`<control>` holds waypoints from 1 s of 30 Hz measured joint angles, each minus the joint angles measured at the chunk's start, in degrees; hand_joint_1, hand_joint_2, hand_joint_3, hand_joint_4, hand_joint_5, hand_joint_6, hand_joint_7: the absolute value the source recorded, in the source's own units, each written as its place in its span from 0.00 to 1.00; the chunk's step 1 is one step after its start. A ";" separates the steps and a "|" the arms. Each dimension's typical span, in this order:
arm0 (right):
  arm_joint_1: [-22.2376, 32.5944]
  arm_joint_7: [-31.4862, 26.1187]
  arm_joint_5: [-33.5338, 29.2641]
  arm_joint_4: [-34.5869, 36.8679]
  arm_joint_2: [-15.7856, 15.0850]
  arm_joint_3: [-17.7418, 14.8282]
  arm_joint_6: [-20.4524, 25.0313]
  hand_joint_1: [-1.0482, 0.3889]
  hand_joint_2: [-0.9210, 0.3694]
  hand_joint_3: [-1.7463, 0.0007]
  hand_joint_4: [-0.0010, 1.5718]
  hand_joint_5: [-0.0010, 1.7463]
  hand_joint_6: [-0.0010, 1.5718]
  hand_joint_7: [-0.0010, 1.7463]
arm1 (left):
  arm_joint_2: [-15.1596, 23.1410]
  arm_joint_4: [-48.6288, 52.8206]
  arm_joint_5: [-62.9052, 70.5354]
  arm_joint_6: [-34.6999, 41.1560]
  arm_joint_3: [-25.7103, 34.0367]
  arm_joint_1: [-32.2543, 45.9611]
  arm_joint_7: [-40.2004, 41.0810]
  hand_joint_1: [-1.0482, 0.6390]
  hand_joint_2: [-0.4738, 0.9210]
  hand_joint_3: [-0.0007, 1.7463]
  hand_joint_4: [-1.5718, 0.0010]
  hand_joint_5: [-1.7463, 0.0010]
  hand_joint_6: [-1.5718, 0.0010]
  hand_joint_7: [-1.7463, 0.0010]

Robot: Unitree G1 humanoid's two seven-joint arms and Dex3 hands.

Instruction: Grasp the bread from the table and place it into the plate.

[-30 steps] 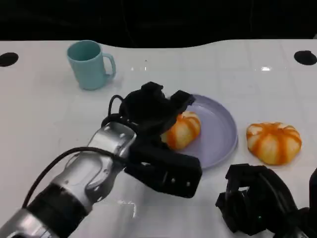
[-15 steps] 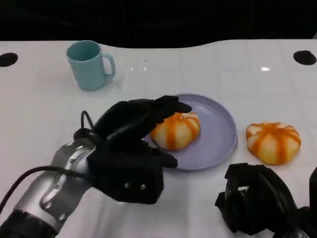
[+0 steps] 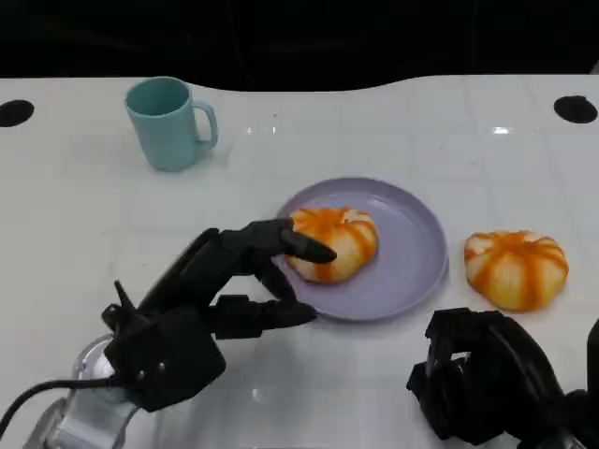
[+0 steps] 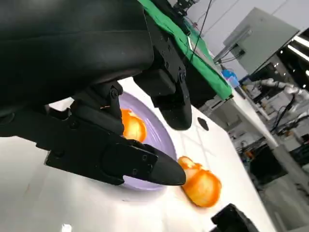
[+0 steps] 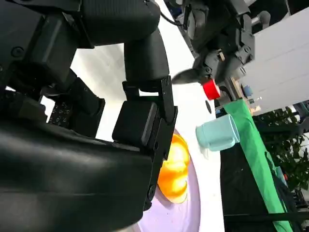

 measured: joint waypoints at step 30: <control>0.46 -0.25 -0.10 -0.25 0.30 0.32 0.03 0.00 0.69 0.16 0.93 0.83 1.00 0.55 | -7.71 -5.68 -24.44 6.94 5.74 15.97 -19.81 0.15 1.00 0.20 0.34 0.00 0.45 0.05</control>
